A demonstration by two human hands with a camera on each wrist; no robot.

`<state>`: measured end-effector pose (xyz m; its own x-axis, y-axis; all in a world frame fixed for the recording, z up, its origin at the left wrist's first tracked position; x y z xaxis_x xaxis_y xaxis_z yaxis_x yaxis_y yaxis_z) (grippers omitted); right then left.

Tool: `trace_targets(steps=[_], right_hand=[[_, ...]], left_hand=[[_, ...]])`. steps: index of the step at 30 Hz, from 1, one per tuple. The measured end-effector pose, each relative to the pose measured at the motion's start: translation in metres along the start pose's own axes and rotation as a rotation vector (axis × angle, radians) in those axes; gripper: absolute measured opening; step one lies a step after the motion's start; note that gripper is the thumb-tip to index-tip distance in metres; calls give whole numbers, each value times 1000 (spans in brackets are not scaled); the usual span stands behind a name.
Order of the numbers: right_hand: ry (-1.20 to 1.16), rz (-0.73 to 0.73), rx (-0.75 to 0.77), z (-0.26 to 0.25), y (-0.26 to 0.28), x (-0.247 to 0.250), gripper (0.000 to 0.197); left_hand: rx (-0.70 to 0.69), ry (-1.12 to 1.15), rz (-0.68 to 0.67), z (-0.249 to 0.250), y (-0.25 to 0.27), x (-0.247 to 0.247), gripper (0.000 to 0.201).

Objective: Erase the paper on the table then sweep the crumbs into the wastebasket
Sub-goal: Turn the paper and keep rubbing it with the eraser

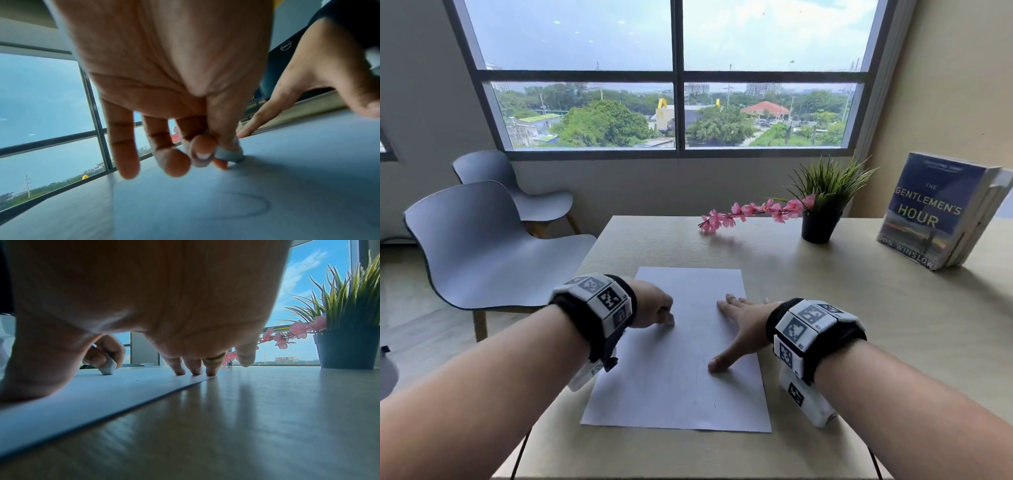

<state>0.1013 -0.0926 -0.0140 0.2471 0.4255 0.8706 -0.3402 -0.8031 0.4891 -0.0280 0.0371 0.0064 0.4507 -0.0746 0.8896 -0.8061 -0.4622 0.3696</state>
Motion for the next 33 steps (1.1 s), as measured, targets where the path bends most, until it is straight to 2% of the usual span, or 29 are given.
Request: trace_targets(steps=[5,11,17,23,29,33], right_hand=[[-1,5,4,1,2,0,125],[-17,21,3,1,9,2,122],[48,13,-43,10,17,6,124],[72,10,42,-3,15,1,120],[91,-49,31,-4,10,-1,121],[67,-39,34,-5,10,-1,121]], left_hand=[[-62,-17,-5,8,2,-3,37],[12,73,-23,-2,0,-4,37],[-59,59,14,25,-1,1,34],[-119,49,57,45,-8,9,34],[-146,59,56,48,-7,7,32],[-81,36,35,40,-14,15,38]])
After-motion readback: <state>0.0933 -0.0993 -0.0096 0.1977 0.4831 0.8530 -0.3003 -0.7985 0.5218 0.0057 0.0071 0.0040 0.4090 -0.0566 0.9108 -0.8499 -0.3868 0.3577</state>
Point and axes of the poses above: each hand's wrist, its own y-axis away from the middle knuckle, its own x-axis out of the back of the hand, z = x × y, the point moved 2 cm from there along -y, towards the middle knuckle, and after that the axes turned 1 degree about -z, right-handed, at the moved point
